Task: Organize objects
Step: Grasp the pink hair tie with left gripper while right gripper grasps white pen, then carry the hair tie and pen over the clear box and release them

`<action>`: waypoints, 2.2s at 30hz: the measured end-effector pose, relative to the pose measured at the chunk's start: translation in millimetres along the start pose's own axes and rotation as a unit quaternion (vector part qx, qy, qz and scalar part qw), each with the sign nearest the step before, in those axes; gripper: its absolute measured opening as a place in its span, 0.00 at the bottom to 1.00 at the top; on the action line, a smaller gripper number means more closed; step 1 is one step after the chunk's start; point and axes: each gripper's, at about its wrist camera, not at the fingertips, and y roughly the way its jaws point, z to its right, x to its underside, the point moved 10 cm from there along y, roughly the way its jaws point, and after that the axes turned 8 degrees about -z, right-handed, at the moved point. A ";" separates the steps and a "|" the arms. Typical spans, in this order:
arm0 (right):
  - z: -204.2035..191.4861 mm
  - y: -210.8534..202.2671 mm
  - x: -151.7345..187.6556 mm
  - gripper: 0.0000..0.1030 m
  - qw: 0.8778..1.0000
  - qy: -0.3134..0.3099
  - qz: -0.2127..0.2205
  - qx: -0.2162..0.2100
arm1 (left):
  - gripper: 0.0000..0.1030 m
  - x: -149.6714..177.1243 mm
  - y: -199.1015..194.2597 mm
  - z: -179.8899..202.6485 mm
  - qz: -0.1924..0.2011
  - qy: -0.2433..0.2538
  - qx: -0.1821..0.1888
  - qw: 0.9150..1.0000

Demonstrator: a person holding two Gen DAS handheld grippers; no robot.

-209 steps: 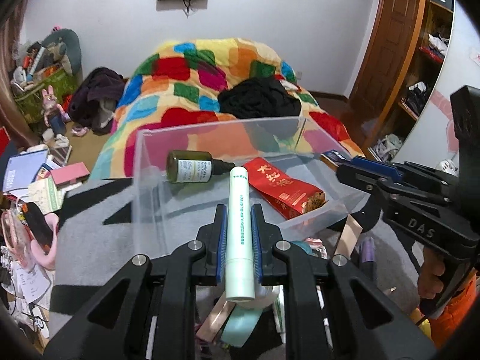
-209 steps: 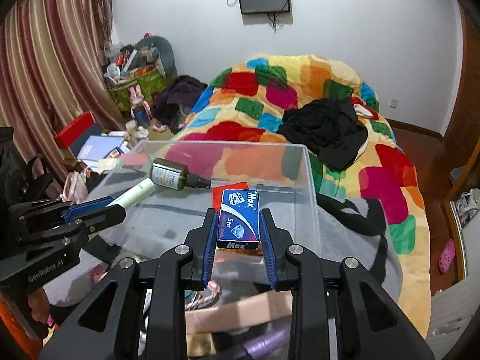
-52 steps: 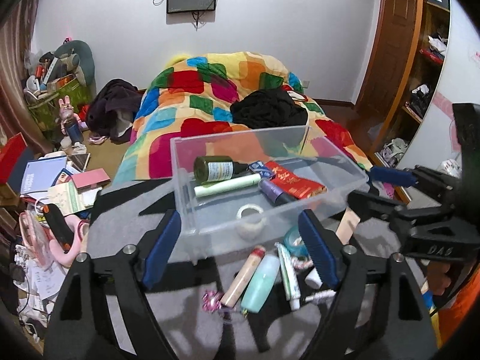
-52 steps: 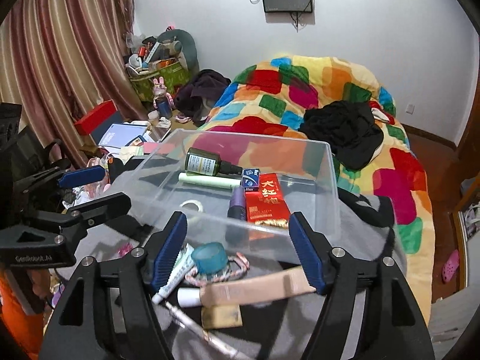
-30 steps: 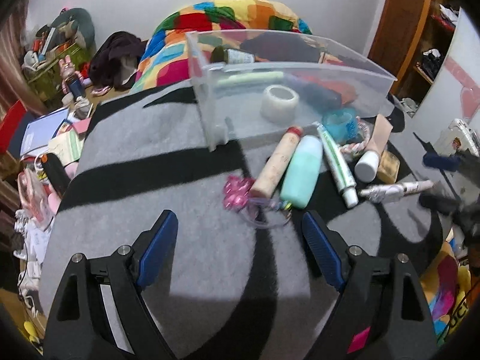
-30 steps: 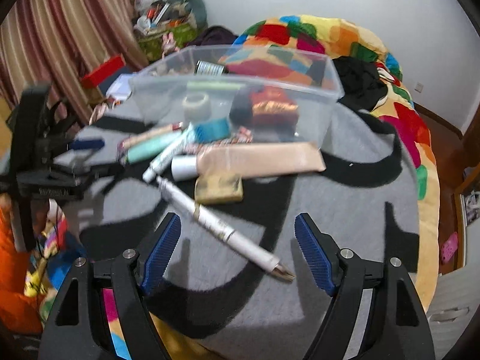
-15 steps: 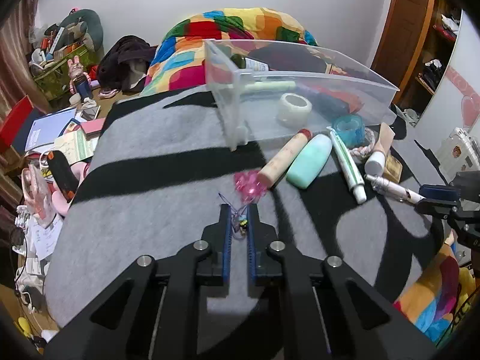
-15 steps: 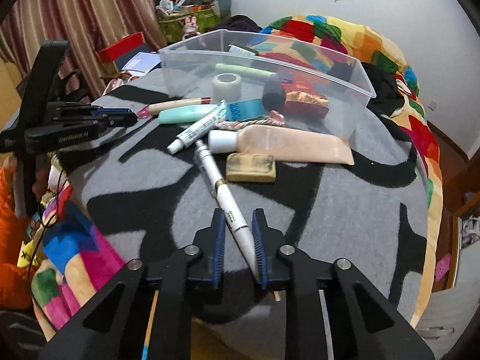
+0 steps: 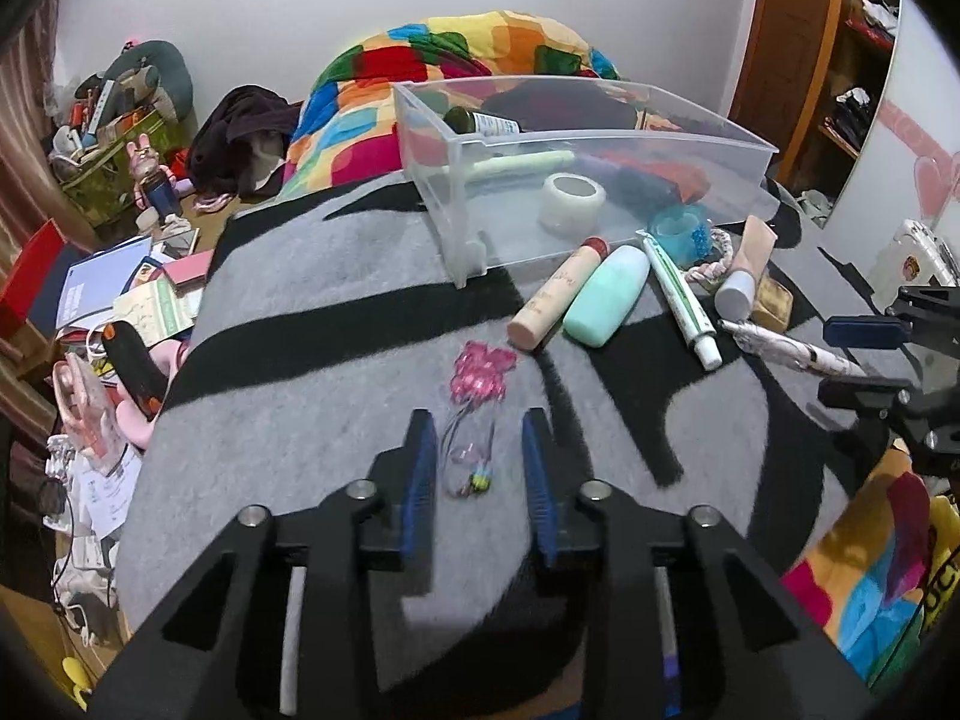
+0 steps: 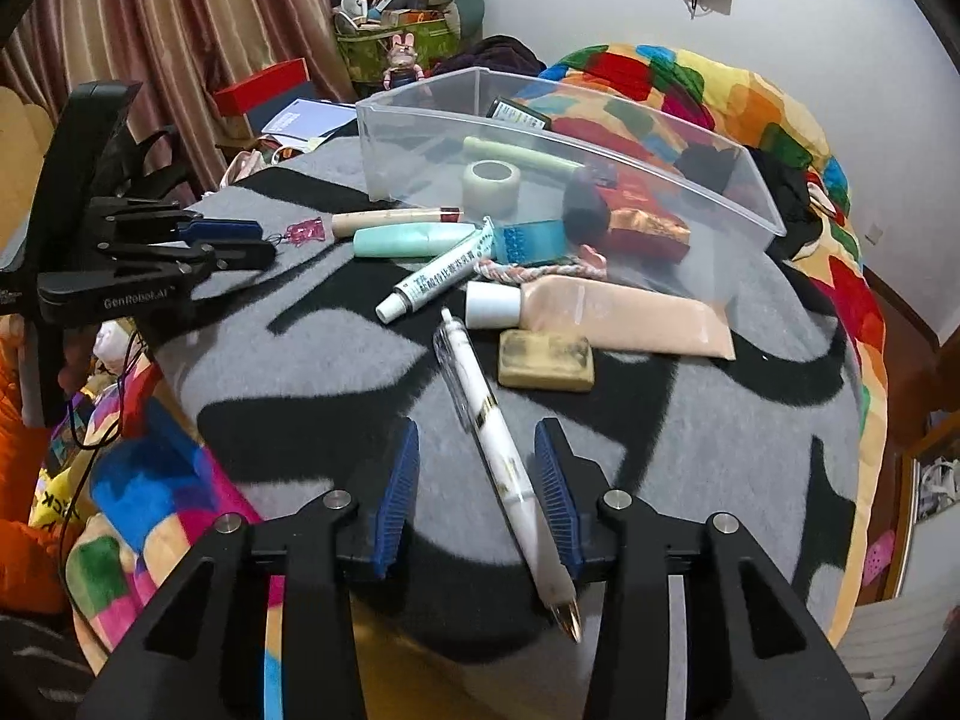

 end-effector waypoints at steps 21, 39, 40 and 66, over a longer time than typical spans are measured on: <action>7.3 -29.0 -9.9 0.12 0.997 0.047 0.053 0.003 | 0.19 -14.3 -20.0 1.7 0.049 -0.033 0.015 0.998; 72.7 -83.5 -90.8 0.12 0.980 0.126 0.151 0.020 | 0.19 -107.5 -94.0 17.6 0.155 -0.036 0.030 0.987; 75.2 -83.1 -96.2 0.12 0.980 0.127 0.151 0.020 | 0.19 -115.5 -94.6 17.6 0.156 -0.037 0.032 0.987; 102.0 19.4 -149.1 0.13 0.995 0.096 -0.002 0.006 | 0.20 -152.3 4.9 24.2 0.025 -0.033 0.053 0.998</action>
